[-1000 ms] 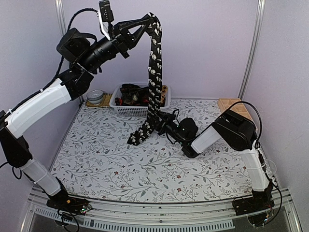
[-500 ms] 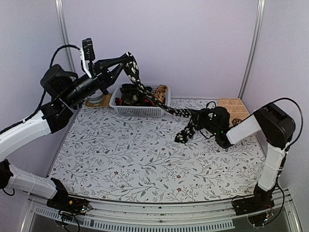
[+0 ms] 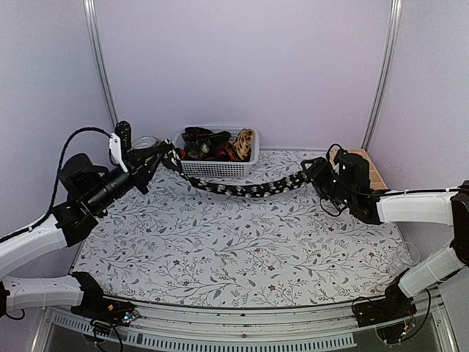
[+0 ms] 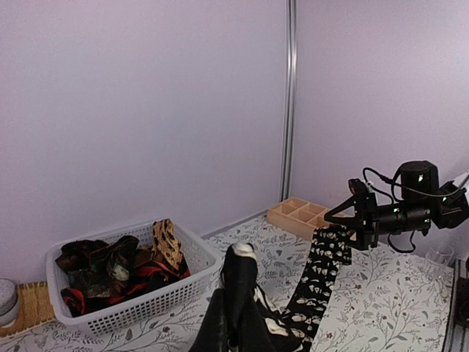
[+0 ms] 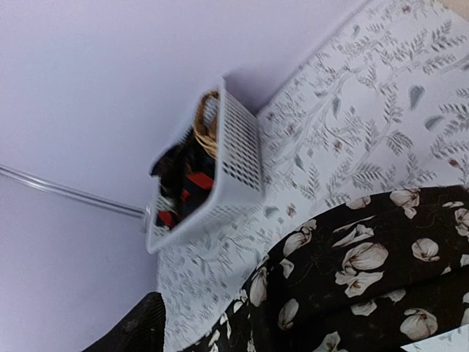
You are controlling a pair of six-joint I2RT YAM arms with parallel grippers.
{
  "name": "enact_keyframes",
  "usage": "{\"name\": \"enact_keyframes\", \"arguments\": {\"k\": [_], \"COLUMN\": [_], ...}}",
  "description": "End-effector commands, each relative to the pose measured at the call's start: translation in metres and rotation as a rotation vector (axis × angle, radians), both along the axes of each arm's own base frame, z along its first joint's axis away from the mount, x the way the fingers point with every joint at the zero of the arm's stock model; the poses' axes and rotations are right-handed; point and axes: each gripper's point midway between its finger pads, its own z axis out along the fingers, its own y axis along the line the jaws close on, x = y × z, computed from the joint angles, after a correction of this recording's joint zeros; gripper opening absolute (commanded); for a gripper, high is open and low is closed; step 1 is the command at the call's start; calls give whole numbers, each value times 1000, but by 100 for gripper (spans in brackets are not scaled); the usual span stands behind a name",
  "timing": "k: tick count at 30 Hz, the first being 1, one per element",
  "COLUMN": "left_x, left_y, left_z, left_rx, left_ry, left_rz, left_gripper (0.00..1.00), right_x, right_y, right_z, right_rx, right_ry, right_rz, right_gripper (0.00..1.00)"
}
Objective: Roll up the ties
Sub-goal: Place the tie at the center of the board.
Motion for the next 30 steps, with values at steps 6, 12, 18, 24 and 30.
{"name": "enact_keyframes", "arguments": {"k": [6,12,18,24,30], "left_x": [20,21,16,14,1], "left_y": [13,28,42,63,104], "left_z": [-94,-108,-103,-105,-88], "left_rx": [302,397,402,379,242], "left_ry": [221,263,208,248,236], "left_rz": [182,267,314,419,589], "left_gripper": [0,0,2,21,68], "right_x": [-75,-100,-81,-64,-48], "right_y": [31,47,20,17,14], "right_z": [-112,-98,-92,-91,-87], "right_rx": [-162,-222,-309,-264,-243], "right_ry": [396,415,365,351,345], "right_rz": [275,399,294,278,270], "right_gripper": [78,83,89,90,90]}}
